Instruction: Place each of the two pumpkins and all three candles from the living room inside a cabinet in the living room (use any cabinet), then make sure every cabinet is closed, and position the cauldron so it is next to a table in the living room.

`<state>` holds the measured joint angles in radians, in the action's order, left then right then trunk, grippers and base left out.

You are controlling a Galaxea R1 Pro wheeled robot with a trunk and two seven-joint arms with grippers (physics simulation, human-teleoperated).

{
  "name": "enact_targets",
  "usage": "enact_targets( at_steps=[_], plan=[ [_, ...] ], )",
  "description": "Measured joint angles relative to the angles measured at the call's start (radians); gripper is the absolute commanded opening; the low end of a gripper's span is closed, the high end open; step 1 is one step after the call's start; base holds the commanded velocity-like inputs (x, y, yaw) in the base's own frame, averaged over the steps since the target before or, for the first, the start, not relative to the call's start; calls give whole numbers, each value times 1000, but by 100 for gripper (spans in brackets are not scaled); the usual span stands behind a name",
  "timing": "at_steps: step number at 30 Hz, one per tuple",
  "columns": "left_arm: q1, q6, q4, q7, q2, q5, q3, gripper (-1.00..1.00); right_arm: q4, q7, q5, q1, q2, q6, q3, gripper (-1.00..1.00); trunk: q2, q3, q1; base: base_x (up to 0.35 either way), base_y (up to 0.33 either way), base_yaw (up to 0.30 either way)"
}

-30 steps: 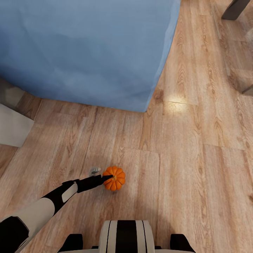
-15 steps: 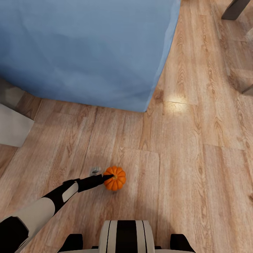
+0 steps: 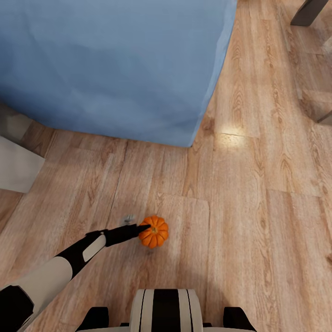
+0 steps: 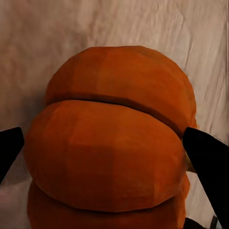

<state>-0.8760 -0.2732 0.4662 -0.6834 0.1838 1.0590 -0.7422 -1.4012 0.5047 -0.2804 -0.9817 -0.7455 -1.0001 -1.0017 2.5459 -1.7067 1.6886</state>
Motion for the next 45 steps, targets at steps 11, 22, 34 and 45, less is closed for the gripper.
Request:
enact_targets(
  at_steps=[11,22,34,45],
  plan=[
    [0,-1,56,-11,6,3,0,-100,0,0,1,0,0,1,0,-100,0,0,0,0,0,0],
    [0,-40,142,-13,5,2,42,-100,-1,0,0,0,2,4,1,-100,0,0,0,0,0,0],
    [0,-66,181,-13,3,1,87,-100,-1,0,1,5,3,9,2,-100,0,0,0,0,0,0],
    [0,-125,182,-13,0,8,123,-100,1,3,0,79,7,10,14,-100,0,0,0,0,0,0]
  ],
)
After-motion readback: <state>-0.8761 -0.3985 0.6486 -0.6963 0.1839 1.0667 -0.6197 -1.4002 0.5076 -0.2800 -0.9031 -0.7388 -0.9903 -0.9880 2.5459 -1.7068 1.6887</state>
